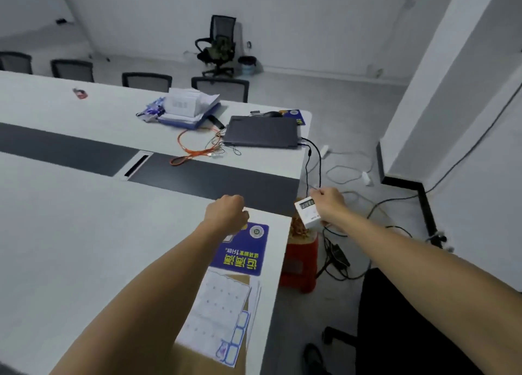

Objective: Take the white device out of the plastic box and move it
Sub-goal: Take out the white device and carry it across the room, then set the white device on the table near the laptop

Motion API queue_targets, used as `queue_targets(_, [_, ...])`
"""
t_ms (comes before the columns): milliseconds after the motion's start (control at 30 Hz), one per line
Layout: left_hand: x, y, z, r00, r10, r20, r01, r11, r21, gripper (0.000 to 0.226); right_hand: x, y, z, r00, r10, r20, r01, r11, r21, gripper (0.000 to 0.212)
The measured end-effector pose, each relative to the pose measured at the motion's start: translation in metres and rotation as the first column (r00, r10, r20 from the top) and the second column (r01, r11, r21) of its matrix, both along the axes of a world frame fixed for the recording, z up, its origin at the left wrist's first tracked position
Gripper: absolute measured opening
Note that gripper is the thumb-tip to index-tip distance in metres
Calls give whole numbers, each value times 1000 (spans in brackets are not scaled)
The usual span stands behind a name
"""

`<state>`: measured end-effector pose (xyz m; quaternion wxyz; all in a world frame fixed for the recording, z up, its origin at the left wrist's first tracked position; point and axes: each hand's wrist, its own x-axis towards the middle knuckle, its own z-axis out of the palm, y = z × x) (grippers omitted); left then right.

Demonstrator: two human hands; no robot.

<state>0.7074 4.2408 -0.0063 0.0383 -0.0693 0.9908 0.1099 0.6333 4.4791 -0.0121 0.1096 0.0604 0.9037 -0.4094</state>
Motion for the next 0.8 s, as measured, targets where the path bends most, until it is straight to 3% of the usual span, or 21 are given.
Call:
queue_targets(200, [-15,-46,-13,967,252,48,-252,968,-10,29,-64,-81,-24,964,258,64,-258,966,-4,31])
queue_targets(467, [-30,-62,-13,835,548,55,-547,837,-28,31,-144,-156,-12,836,536,119,-530,844,-85,30])
queue_targets(800, [7,-100,2,683,729,55,-728,685,-33,31,-125,-241,2,675,726,133,-710,688,-154,33])
